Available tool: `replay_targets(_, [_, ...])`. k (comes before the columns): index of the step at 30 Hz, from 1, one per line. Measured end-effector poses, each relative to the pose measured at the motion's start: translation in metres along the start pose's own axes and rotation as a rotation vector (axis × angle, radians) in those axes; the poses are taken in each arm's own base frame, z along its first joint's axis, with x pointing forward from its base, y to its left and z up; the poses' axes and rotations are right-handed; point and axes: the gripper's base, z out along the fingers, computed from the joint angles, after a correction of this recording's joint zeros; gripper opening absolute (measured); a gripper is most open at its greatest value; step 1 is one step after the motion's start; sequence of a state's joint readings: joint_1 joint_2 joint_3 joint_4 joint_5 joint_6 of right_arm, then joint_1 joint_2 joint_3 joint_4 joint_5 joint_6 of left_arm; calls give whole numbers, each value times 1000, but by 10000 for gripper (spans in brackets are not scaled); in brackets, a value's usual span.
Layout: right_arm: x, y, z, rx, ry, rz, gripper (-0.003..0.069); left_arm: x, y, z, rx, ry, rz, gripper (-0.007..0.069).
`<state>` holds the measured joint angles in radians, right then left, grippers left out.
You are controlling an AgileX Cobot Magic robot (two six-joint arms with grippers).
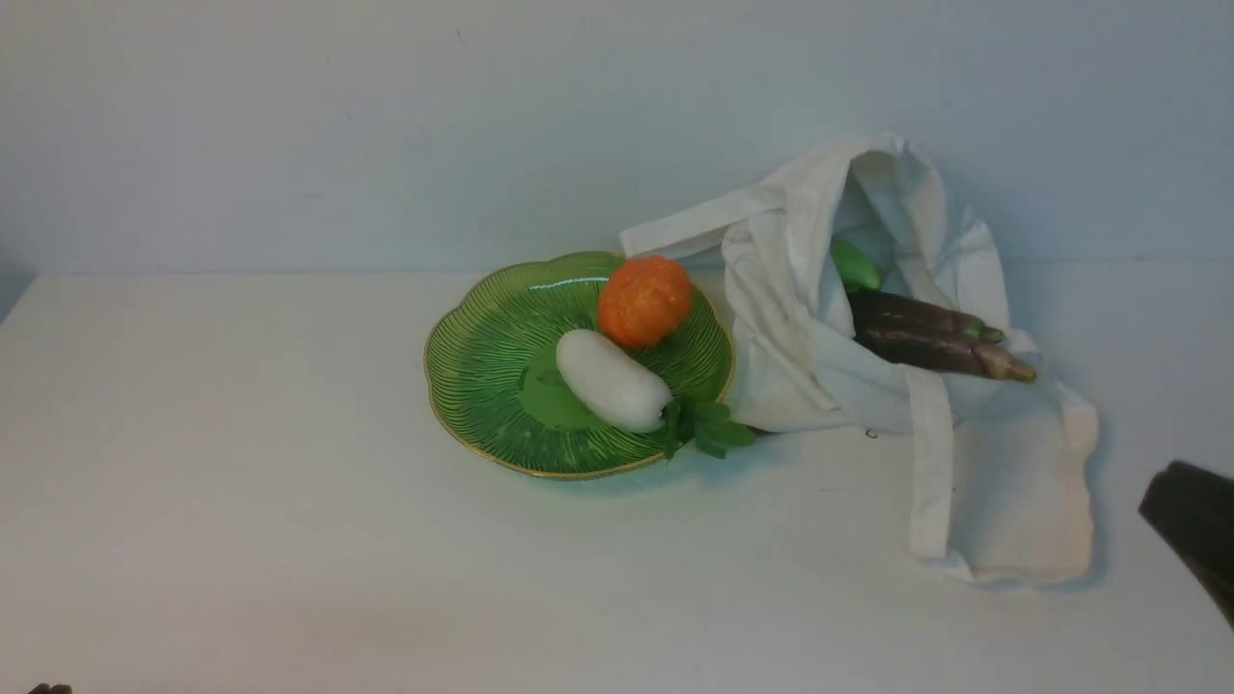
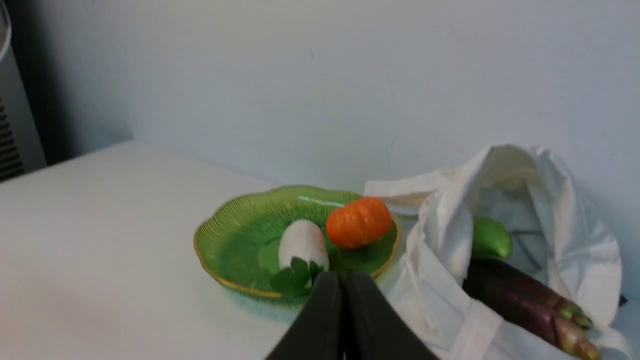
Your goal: Take vegetables from cloth bag on white table place on plate.
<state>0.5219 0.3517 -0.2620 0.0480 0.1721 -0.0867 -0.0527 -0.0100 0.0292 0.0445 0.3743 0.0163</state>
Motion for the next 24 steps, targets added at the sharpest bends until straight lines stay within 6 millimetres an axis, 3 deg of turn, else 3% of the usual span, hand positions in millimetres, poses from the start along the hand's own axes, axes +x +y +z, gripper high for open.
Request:
replay_targets(4, [24,-4,-13,67,55,-30,-15,0,0,0,0,0,0,-5])
replay_targets(7, [55,-9,-26,197,121,-7,-15,0,0,0,0,0,0,-5])
replay_targets(14, [91,-16,-33,390,171,46,-15,0,0,0,0,0,0,-5])
replay_targets(24, [95,-19,-34,459,168,93,-15,0,0,0,-1,0,0,-5])
